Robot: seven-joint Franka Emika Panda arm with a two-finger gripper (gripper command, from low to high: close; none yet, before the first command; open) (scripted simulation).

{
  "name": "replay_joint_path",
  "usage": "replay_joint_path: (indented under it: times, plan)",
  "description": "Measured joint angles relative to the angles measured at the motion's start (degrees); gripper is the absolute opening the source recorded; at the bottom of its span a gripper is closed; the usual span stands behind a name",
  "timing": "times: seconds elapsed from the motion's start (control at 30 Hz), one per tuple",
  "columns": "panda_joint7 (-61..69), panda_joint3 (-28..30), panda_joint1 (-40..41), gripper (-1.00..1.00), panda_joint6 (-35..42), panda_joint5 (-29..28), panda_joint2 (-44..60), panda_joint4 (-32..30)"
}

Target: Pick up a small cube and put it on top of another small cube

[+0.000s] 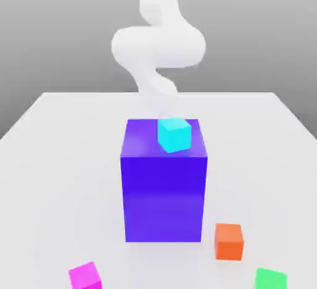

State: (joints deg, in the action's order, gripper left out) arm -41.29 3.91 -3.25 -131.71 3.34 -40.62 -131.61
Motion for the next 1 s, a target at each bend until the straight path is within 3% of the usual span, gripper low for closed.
replay_joint_path:
  times: [0.33, 0.6, 0.8, 1.0]
  plan:
    - [19.89, 12.55, -9.34, 0.0, 0.61, 15.62, 21.42, 0.76]
    - [34.45, 16.07, -10.71, 0.0, 0.84, 26.4, 37.97, 1.29]
    - [42.57, 16.04, -9.4, 0.0, -1.01, 30.25, 48.38, 1.24]
    - [48.28, 16.46, -8.38, 0.0, -5.28, 30.09, 56.12, 0.68]
